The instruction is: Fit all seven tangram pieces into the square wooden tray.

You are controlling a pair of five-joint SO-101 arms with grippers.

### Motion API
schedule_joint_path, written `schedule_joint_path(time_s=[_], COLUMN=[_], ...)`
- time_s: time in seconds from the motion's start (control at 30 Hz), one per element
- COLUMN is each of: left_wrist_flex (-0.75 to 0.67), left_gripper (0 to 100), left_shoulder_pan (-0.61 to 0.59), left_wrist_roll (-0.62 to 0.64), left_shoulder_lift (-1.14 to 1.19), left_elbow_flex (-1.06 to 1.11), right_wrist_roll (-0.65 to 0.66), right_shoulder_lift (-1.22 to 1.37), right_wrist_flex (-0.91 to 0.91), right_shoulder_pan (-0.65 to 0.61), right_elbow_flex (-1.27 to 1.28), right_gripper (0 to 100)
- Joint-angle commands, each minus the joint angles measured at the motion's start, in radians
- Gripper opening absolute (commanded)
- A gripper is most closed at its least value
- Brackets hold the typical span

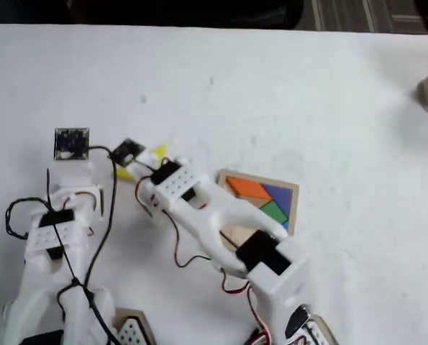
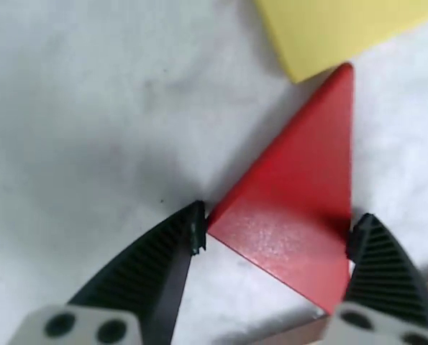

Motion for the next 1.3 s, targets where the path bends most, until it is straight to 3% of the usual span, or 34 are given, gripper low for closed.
schedule_joint_path(time_s=[0.0,0.63,0.83,1.27], left_wrist_flex=[-0.026,-0.026,-0.026,-0.026], left_gripper=[6,6,6,6], left_shoulder_pan=[-0.012,-0.012,-0.012,-0.012], left_wrist_roll=[0.006,0.005,0.005,0.005], left_shoulder_lift=[-0.031,-0.031,-0.031,-0.031], left_elbow_flex=[-0.005,-0.005,-0.005,-0.005], right_wrist_roll=[0.012,0.012,0.012,0.008], right_shoulder_lift=[0.001,-0.001,0.001,-0.012], right_wrist_flex=[0.024,0.025,0.018,0.062], right_shoulder_pan=[0.012,0.015,0.041,0.065], right_elbow_flex=[0.008,0.057,0.057,0.049], right_gripper=[29.8,29.3,13.9,13.1])
